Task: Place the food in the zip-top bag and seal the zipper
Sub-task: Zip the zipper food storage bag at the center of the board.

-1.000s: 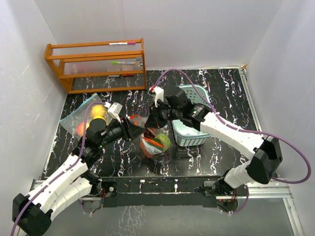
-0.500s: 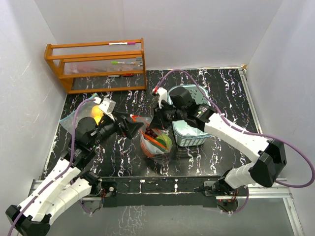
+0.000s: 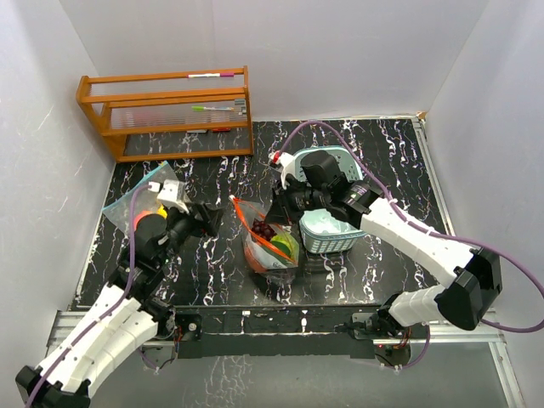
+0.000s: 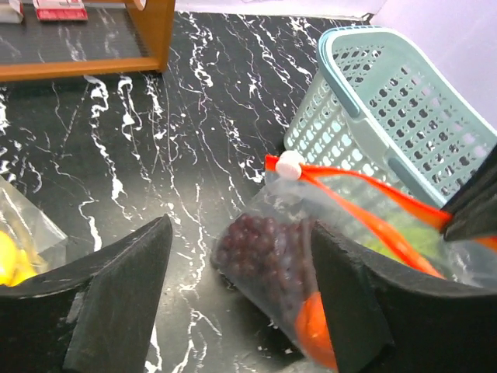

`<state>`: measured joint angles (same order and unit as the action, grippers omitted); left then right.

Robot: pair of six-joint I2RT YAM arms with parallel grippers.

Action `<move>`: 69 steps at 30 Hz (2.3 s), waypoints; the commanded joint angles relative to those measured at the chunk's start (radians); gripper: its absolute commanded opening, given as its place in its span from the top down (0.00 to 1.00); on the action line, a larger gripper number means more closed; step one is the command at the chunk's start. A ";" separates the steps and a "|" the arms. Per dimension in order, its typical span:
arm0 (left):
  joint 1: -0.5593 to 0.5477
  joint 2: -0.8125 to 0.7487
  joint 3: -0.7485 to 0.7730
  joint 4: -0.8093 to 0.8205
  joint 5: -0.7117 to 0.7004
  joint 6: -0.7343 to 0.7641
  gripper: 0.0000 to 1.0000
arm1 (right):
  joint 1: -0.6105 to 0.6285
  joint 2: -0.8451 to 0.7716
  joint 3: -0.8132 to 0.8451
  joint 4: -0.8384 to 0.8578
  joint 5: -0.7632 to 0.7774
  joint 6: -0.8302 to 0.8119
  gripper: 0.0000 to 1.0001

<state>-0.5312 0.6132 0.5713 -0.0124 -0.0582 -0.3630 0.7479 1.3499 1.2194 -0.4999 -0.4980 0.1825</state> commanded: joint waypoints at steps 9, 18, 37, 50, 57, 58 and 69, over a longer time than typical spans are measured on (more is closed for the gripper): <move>0.015 -0.088 -0.081 0.176 0.377 0.471 0.44 | -0.046 -0.049 0.001 -0.014 -0.152 -0.121 0.92; 0.015 0.017 -0.150 0.270 0.483 0.602 0.31 | -0.069 -0.047 0.014 -0.065 -0.224 -0.218 0.92; 0.119 0.264 -0.139 0.655 0.695 0.709 0.31 | -0.120 -0.052 0.001 -0.169 -0.369 -0.387 0.92; 0.133 0.359 -0.115 0.757 0.967 0.638 0.28 | -0.141 -0.039 0.008 -0.198 -0.396 -0.419 0.92; 0.127 0.381 -0.103 0.732 0.969 0.637 0.33 | -0.145 -0.020 0.026 -0.207 -0.409 -0.426 0.92; 0.126 0.386 -0.095 0.727 0.964 0.637 0.38 | -0.145 -0.020 0.026 -0.207 -0.410 -0.426 0.92; 0.120 0.419 0.026 0.536 0.940 0.594 1.00 | -0.156 -0.013 0.033 -0.201 -0.368 -0.409 0.92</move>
<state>-0.4046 1.0412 0.5194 0.6163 0.8581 0.2451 0.6052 1.3323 1.2137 -0.7353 -0.8787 -0.2310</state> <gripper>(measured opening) 0.013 0.078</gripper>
